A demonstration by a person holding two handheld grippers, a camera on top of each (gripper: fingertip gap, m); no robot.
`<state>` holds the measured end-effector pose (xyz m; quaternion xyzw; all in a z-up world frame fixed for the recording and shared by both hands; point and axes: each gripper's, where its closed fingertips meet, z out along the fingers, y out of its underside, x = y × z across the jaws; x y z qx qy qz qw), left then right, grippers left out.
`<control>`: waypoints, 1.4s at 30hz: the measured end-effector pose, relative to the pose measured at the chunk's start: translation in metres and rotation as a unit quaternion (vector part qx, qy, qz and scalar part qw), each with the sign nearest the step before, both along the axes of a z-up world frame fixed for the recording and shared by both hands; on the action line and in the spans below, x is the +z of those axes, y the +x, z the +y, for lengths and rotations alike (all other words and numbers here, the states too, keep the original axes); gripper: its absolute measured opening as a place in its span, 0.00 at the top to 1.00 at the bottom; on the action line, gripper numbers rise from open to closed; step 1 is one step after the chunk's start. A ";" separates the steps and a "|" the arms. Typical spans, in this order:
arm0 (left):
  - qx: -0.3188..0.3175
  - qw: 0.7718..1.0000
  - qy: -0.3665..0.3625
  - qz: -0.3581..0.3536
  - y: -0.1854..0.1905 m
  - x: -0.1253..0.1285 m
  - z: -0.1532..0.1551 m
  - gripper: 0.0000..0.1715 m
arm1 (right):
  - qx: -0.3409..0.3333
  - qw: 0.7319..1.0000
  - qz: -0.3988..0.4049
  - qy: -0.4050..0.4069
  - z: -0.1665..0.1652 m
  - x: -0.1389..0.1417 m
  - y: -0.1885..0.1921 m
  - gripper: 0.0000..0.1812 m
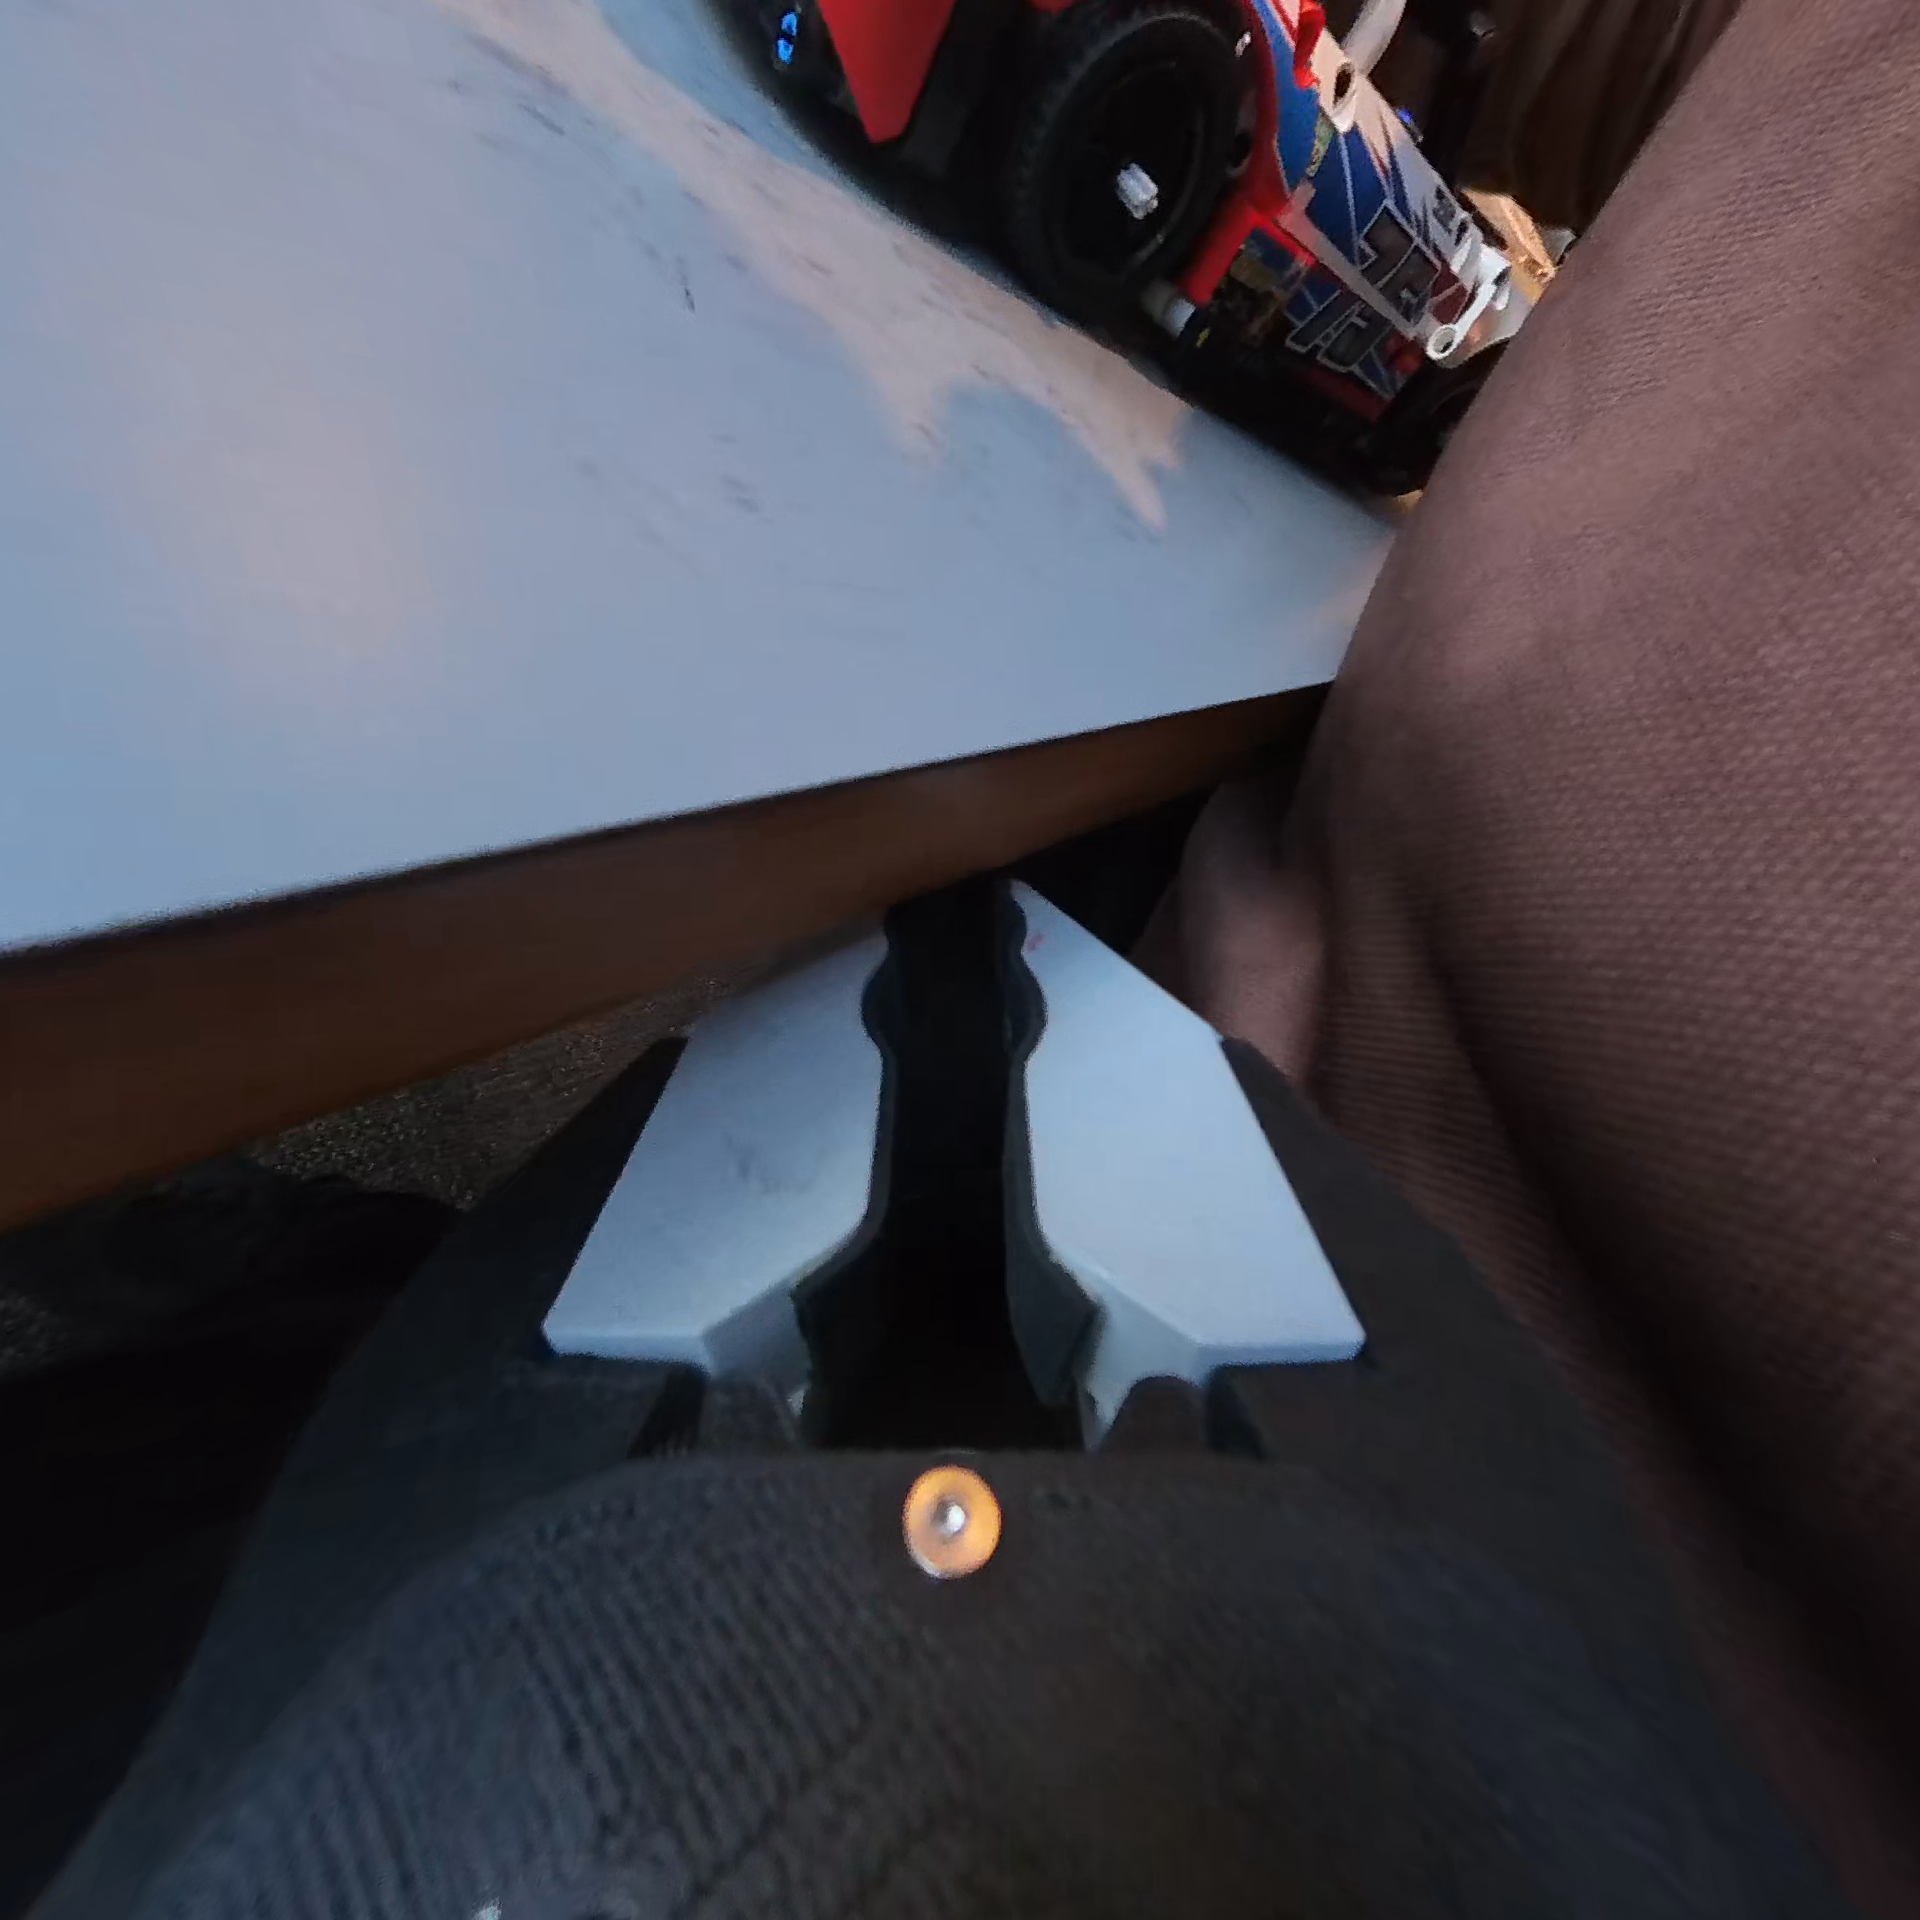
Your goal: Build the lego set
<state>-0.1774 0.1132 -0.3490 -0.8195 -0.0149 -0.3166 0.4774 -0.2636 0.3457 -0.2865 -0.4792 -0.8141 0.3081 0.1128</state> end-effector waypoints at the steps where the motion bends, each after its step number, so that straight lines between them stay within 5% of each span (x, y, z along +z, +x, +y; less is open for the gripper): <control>1: -0.001 1.000 0.000 0.000 0.000 0.000 0.000 0.94 | 0.004 1.000 -0.004 -0.018 -0.005 0.002 0.002 0.71; 9: 0.003 1.000 -0.001 0.001 -0.001 0.000 -0.001 0.94 | -0.091 0.987 0.087 -0.103 0.033 0.067 0.005 0.76; 19: 0.006 1.000 -0.001 -0.005 -0.001 -0.001 0.000 0.94 | -0.222 0.944 0.233 -0.069 0.087 0.096 0.038 0.80; 32: 0.022 1.000 -0.008 -0.017 -0.008 -0.006 0.001 0.94 | -0.169 0.968 0.182 -0.033 0.073 0.061 0.029 0.79; 42: 0.092 0.996 0.020 0.007 -0.035 -0.002 -0.003 0.91 | -0.202 0.961 0.182 -0.046 0.081 0.053 0.036 0.80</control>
